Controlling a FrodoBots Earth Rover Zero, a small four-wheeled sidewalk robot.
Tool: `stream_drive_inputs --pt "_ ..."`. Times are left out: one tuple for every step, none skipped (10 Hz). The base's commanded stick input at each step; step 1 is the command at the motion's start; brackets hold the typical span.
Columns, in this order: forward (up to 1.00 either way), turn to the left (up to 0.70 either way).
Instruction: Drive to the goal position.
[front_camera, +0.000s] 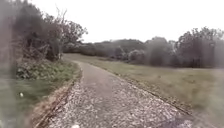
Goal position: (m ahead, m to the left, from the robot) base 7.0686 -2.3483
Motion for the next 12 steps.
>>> stream_drive_inputs --pt "0.70 0.00" --pt "0.70 0.00" --pt "0.70 0.00" --pt "0.70 0.00" --pt "0.70 0.00" --pt "0.70 0.00" --pt "0.70 0.00" --pt "0.70 0.00" --pt "0.70 0.00" --pt "0.70 0.00" --pt "0.70 0.00" --pt "0.70 0.00"
